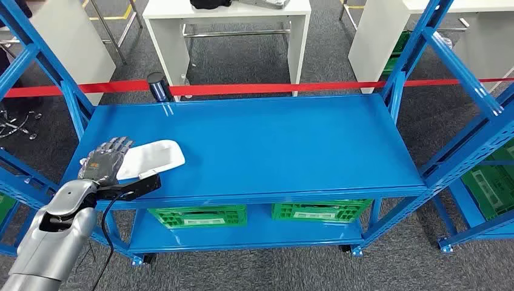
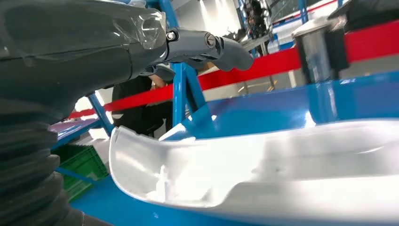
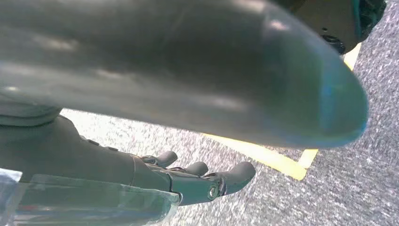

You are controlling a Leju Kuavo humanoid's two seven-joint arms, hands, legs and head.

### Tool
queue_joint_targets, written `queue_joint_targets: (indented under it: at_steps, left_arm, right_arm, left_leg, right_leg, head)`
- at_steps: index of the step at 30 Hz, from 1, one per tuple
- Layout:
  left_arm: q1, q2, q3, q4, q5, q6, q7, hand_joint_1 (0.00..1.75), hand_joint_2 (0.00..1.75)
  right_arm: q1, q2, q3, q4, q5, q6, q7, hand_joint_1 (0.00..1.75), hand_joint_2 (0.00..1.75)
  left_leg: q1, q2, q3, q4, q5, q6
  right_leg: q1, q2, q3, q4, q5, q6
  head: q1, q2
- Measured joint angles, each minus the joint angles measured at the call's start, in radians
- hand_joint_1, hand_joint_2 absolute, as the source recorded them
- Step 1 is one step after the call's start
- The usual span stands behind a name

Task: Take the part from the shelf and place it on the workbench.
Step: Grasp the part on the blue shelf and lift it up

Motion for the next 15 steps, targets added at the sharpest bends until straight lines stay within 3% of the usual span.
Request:
queue_joint_targets:
  at_steps: [4,5,7,8,9,10,12,14,15]
  left_arm:
    - [-0.007,-0.001,-0.005,0.012,0.0,0.0,-0.001,0.0,1.75]
    - [-0.01,-0.002,-0.006,0.017,0.001,0.0,-0.001,0.0,1.75]
    - [-0.014,-0.004,-0.009,0.03,0.002,0.0,-0.002,0.0,1.75]
    - [-0.015,-0.005,-0.01,0.038,0.003,0.0,-0.003,0.0,1.75]
    - [-0.015,-0.006,-0.011,0.045,0.004,0.0,-0.004,0.0,1.75]
    - [-0.015,-0.008,-0.012,0.051,0.004,0.0,-0.005,0.0,1.75]
    - [-0.017,-0.011,-0.014,0.06,0.005,0.0,-0.006,0.0,1.75]
    - [-0.021,-0.012,-0.016,0.067,0.005,0.0,-0.007,0.0,1.75]
    - [-0.024,-0.013,-0.018,0.071,0.006,0.001,-0.008,0.0,1.75]
  right_arm:
    - [0.0,-0.001,0.0,0.006,0.001,-0.001,-0.002,0.0,0.0]
    - [-0.001,-0.003,0.0,0.009,0.001,-0.003,-0.002,0.0,0.0]
    - [-0.002,-0.007,0.0,0.015,0.001,-0.006,-0.002,0.0,0.0]
    - [-0.002,-0.008,0.0,0.018,0.002,-0.008,-0.002,0.0,0.0]
    - [-0.001,-0.009,0.0,0.022,0.002,-0.011,-0.002,0.0,0.0]
    - [-0.001,-0.01,0.0,0.025,0.002,-0.013,-0.002,0.0,0.0]
    - [-0.002,-0.014,0.0,0.029,0.002,-0.015,-0.002,0.0,0.0]
    - [-0.004,-0.017,0.0,0.032,0.002,-0.017,-0.002,0.0,0.0]
    - [-0.005,-0.017,0.0,0.034,0.002,-0.018,-0.002,0.0,0.0]
  left_leg:
    - [0.005,0.002,0.011,-0.019,0.014,0.02]
    - [0.007,0.003,0.015,-0.025,0.019,0.025]
    - [0.006,0.004,0.013,-0.026,0.021,0.029]
    - [0.005,0.004,0.013,-0.026,0.021,0.029]
    - [0.005,0.004,0.012,-0.025,0.021,0.029]
    - [0.005,0.003,0.012,-0.023,0.02,0.028]
    - [0.005,0.002,0.011,-0.015,0.016,0.022]
    - [0.001,0.001,0.006,-0.003,0.008,0.012]
    - [-0.001,0.001,0.003,0.001,0.006,0.007]
  right_leg:
    - [-0.001,-0.002,-0.013,0.024,-0.014,0.01]
    - [-0.002,-0.003,-0.034,0.067,-0.035,0.009]
    - [-0.003,-0.003,-0.1,0.206,-0.093,0.005]
    - [-0.003,-0.003,-0.13,0.267,-0.112,0.006]
    - [-0.004,-0.003,-0.144,0.294,-0.116,0.012]
    - [-0.005,-0.004,-0.137,0.278,-0.104,0.02]
    - [-0.009,-0.007,-0.072,0.143,-0.05,0.037]
    - [-0.009,-0.01,-0.016,0.033,-0.014,0.034]
    - [-0.007,-0.01,-0.007,0.015,-0.009,0.026]
  head:
    - [0.002,0.0]
    - [0.003,0.0]
    - [0.005,0.0]
    - [0.005,0.0]
    - [0.005,0.0]
    - [0.005,0.0]
    - [0.005,0.0]
    - [0.005,0.0]
    - [0.005,0.0]
